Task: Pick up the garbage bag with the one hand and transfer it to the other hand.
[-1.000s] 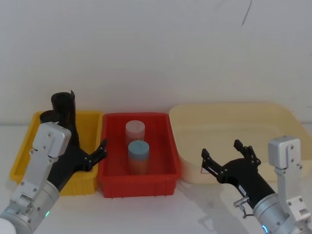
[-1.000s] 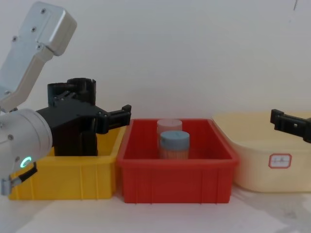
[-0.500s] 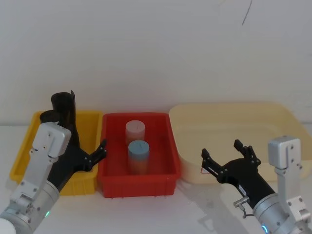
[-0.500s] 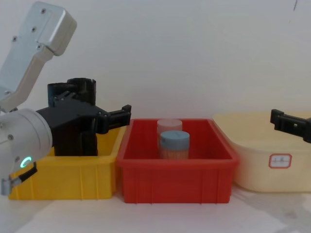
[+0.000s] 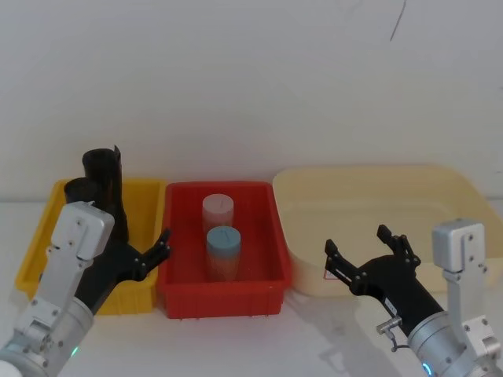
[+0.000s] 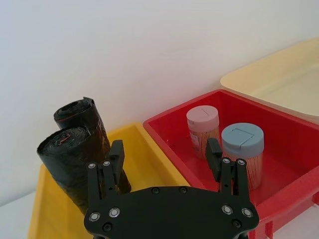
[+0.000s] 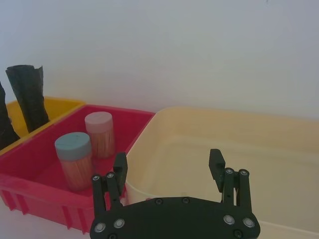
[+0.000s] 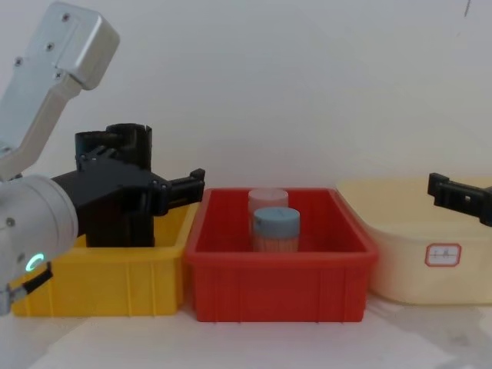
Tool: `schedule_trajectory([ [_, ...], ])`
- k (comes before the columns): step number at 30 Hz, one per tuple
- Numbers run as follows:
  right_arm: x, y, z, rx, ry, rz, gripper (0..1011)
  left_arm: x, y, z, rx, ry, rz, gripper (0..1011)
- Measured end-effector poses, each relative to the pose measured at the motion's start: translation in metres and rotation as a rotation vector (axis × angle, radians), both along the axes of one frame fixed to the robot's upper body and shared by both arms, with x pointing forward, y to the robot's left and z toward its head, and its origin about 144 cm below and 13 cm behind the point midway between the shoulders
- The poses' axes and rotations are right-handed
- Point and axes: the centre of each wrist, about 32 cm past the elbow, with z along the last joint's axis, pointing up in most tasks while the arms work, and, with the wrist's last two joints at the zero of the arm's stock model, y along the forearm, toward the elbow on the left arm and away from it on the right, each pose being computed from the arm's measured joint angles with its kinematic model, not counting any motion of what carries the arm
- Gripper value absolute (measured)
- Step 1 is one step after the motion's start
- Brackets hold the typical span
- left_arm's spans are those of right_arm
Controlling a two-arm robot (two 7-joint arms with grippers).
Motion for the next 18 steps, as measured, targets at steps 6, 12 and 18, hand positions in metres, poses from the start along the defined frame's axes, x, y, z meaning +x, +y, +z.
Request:
schedule_trajectory([
  [6,0.0,0.0,0.0,0.0,0.0,0.0,1000,-0.01,0.0,0.0,0.005,-0.003,0.021,1000],
  [12,0.0,0.0,0.0,0.0,0.0,0.0,1000,-0.021,0.001,-0.001,0.002,-0.008,0.051,1000],
  [18,0.0,0.0,0.0,0.0,0.0,0.0,1000,-0.035,0.005,-0.002,-0.012,-0.012,0.102,1000],
])
